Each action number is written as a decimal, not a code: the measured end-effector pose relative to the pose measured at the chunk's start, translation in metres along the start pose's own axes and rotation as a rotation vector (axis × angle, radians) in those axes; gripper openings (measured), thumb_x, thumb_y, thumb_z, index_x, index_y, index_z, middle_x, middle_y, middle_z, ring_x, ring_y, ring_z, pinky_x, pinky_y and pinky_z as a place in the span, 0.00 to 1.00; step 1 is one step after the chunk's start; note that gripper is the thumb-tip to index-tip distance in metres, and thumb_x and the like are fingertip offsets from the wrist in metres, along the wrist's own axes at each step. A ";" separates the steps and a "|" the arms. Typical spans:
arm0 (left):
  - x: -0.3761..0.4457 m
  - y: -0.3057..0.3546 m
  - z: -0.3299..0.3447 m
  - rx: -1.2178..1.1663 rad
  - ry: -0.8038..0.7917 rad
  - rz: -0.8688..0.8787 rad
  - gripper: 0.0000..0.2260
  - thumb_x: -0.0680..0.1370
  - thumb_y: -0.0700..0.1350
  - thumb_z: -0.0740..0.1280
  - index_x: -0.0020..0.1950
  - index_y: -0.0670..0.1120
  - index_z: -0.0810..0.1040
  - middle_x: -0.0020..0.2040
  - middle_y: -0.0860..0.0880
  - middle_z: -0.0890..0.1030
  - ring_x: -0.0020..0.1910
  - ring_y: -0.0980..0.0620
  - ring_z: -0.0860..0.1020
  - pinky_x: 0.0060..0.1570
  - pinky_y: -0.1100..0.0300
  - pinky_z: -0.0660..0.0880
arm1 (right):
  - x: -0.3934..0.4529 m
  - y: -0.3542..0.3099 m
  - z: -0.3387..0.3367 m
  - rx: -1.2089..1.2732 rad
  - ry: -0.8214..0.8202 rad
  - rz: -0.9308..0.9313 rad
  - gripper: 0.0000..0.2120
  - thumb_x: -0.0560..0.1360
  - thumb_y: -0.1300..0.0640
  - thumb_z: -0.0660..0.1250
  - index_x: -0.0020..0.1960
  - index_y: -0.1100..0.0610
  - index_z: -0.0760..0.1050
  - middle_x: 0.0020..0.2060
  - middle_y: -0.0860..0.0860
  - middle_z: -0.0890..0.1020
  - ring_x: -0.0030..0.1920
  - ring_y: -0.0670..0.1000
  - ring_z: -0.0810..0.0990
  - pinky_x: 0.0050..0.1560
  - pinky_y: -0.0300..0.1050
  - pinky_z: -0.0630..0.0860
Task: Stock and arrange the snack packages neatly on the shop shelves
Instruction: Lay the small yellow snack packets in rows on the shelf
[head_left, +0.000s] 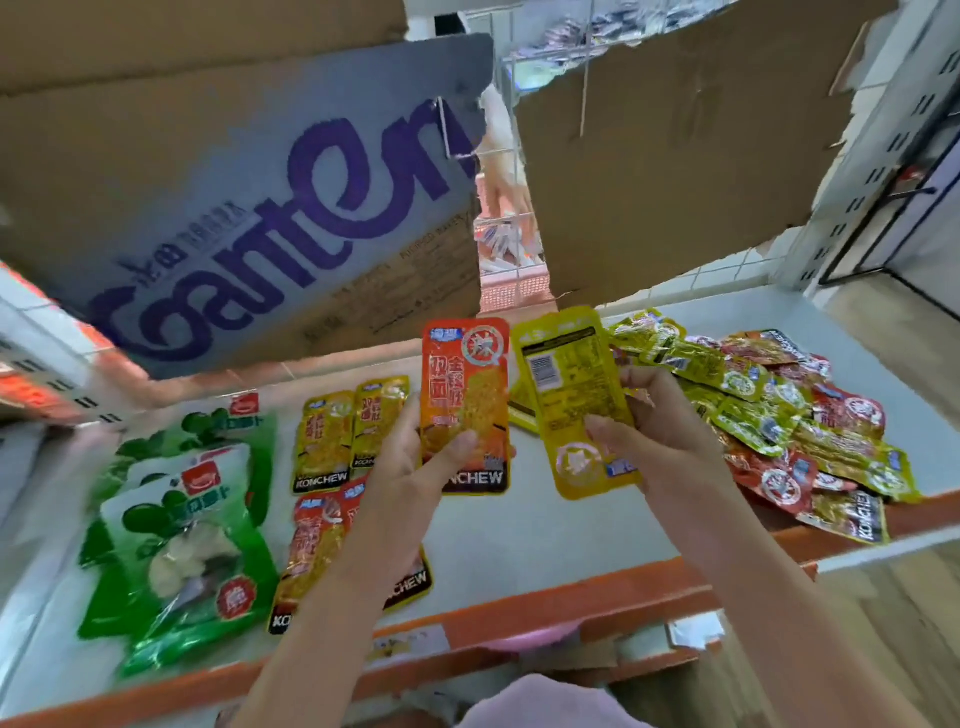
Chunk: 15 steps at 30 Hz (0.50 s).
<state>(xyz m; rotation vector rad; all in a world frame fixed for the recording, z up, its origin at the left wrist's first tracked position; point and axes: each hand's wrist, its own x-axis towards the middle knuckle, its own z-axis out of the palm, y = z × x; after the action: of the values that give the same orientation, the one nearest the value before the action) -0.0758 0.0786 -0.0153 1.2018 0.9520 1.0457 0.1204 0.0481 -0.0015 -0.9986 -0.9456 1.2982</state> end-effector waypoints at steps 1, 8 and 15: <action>-0.001 0.000 -0.001 -0.026 0.014 0.008 0.19 0.71 0.45 0.70 0.61 0.51 0.73 0.53 0.45 0.83 0.52 0.43 0.81 0.47 0.55 0.77 | 0.001 -0.001 0.004 -0.007 -0.036 -0.005 0.16 0.71 0.72 0.64 0.53 0.56 0.68 0.40 0.50 0.83 0.38 0.48 0.81 0.35 0.38 0.76; -0.011 0.007 -0.025 -0.113 0.185 -0.060 0.11 0.76 0.43 0.63 0.56 0.55 0.77 0.46 0.53 0.84 0.42 0.58 0.83 0.34 0.67 0.76 | 0.005 0.001 0.026 -0.404 -0.235 -0.142 0.15 0.66 0.65 0.71 0.50 0.52 0.76 0.39 0.46 0.81 0.40 0.44 0.78 0.41 0.36 0.73; -0.028 0.007 -0.042 -0.151 0.085 -0.190 0.33 0.63 0.56 0.76 0.66 0.54 0.70 0.55 0.52 0.82 0.56 0.50 0.80 0.56 0.52 0.76 | 0.015 0.010 0.052 -0.808 -0.171 -0.490 0.21 0.64 0.72 0.73 0.44 0.46 0.79 0.56 0.45 0.76 0.60 0.52 0.71 0.57 0.30 0.66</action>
<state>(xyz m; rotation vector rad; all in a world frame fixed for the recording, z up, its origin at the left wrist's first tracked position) -0.1247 0.0624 -0.0126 0.9298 1.0135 1.0037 0.0682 0.0653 0.0048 -1.1510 -1.7921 0.5772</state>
